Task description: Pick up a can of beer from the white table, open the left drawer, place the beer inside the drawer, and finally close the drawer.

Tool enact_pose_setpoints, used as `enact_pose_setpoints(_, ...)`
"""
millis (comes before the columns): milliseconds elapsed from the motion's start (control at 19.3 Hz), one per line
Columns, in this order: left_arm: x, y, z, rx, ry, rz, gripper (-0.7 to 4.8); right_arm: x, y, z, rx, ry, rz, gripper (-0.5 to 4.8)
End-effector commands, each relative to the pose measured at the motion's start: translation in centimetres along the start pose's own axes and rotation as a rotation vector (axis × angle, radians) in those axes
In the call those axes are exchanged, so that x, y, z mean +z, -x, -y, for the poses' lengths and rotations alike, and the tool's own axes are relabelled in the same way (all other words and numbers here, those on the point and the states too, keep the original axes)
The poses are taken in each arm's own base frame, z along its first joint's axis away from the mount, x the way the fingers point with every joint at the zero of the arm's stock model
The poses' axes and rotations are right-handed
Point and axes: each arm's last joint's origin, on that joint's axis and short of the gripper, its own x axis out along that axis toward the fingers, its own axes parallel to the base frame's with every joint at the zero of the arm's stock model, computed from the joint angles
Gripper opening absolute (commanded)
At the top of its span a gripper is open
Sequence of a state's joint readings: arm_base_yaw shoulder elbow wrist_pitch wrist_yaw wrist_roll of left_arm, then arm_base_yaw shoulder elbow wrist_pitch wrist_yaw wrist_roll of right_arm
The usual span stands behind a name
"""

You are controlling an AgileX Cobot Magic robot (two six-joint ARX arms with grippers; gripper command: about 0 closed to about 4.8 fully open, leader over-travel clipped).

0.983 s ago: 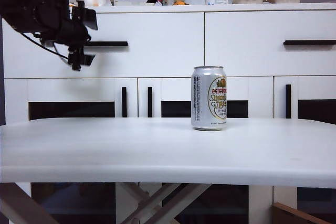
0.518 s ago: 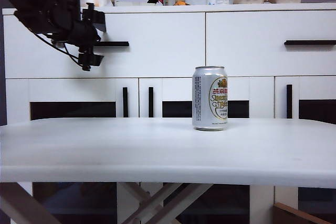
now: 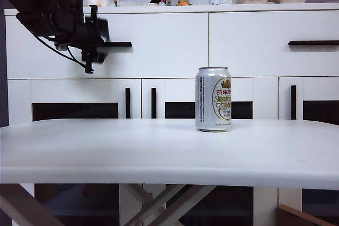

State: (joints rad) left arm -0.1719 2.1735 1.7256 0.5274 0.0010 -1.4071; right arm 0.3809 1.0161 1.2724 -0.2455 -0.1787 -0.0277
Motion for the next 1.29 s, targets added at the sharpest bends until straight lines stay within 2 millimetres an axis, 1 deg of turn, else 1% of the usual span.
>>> enact_pose_setpoints(52, 0.2, -0.1, 0.2, -0.016, -0.003, 0.013, 1.14, 0.4, 0.1, 0.0, -0.001, 0.008, 0.024, -0.05)
enact_pose_setpoints(104, 0.2, -0.1, 0.2, -0.016, -0.003, 0.012, 0.91, 0.4, 0.1, 0.0, -0.001, 0.008, 0.024, -0.05)
enact_pose_setpoints(155, 0.2, -0.1, 0.2, -0.017, -0.004, 0.01, -0.1, 0.4, 0.1, 0.0, -0.001, 0.008, 0.024, -0.05)
enact_pose_setpoints(569, 0.1, -0.1, 0.5, -0.045, -0.006, -0.031, -0.05, 0.4, 0.1, 0.0, -0.001, 0.008, 0.024, -0.05)
enact_pose_setpoints(932, -1.7, 0.0, 0.6, -0.049, -0.02, -0.062, -0.05, 0.4, 0.1, 0.0, -0.001, 0.008, 0.025, -0.06)
enact_pose_setpoints(1035, -1.7, 0.0, 0.6, -0.056, -0.021, -0.063, -0.05, 0.4, 0.1, 0.0, -0.001, 0.008, 0.025, -0.05)
enact_pose_setpoints(1190, -1.7, 0.1, 1.1, -0.113, -0.044, -0.059, -0.05, 0.4, 0.1, 0.0, -0.002, 0.008, 0.025, -0.05)
enact_pose_setpoints(1294, -1.7, 0.1, 1.0, -0.116, -0.045, -0.077, -0.05, 0.4, 0.1, 0.0, -0.002, 0.008, 0.025, -0.05)
